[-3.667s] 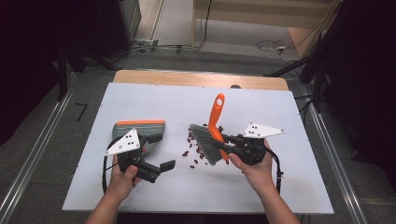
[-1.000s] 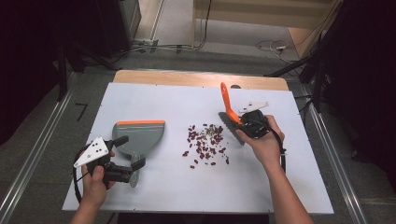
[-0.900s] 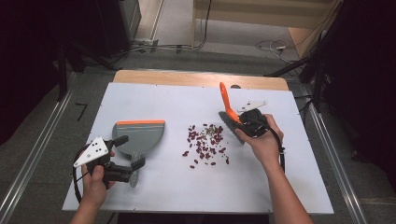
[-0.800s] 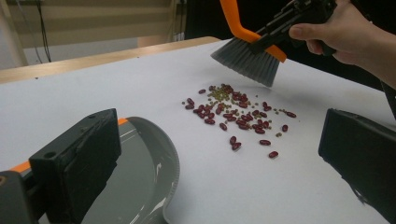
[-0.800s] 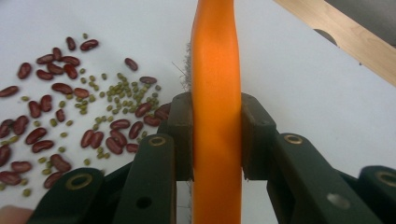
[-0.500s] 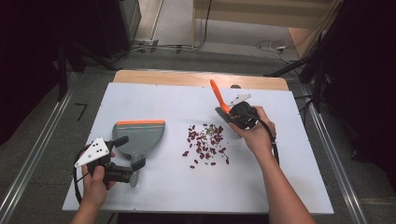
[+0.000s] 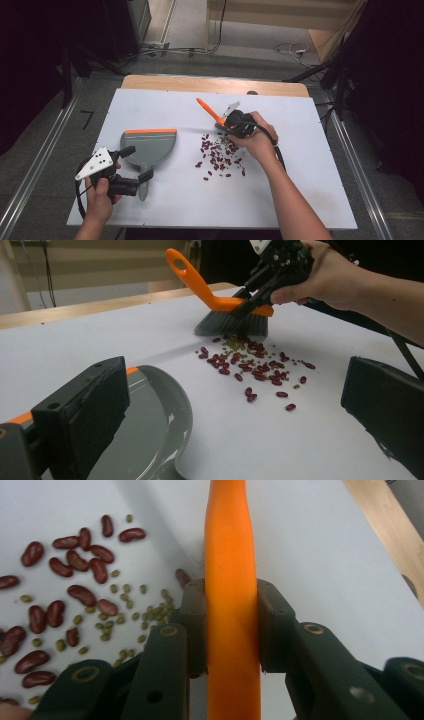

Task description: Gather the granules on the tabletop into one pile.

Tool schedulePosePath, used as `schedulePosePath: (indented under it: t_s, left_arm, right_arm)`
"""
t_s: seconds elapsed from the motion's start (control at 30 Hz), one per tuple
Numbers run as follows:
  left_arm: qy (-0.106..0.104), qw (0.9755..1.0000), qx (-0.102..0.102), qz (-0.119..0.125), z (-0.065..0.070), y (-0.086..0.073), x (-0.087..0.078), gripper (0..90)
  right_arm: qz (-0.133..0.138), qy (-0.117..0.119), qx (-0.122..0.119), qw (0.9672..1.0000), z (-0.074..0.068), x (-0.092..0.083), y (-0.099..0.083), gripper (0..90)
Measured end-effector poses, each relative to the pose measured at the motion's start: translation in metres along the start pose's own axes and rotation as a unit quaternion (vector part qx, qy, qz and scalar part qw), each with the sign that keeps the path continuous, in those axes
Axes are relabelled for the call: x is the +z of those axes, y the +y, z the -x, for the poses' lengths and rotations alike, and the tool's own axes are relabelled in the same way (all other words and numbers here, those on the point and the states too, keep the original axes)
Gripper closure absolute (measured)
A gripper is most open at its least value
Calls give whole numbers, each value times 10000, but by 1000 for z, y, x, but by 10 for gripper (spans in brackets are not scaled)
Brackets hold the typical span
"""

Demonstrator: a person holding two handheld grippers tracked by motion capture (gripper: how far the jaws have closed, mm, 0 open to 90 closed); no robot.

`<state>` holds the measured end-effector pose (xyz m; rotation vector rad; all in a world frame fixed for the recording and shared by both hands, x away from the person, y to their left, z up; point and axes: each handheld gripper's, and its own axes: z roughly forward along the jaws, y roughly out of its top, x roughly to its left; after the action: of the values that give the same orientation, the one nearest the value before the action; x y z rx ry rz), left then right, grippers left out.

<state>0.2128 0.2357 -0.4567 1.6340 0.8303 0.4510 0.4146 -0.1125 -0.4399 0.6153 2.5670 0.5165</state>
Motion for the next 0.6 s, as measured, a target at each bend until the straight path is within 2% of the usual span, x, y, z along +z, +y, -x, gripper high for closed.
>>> schedulePosePath:
  t_s: [0.13, 0.6]
  left_arm:
    - [9, 10000, -13, 7, -1, 0, 0, 0]
    - [45, 10000, -31, -33, -1, -1, 0, 0]
  right_arm:
    - [-73, 99, -232, 9997, -8, -2, -1, 691]
    - [46, 469, -575, 9972, -29, -19, -16, 688]
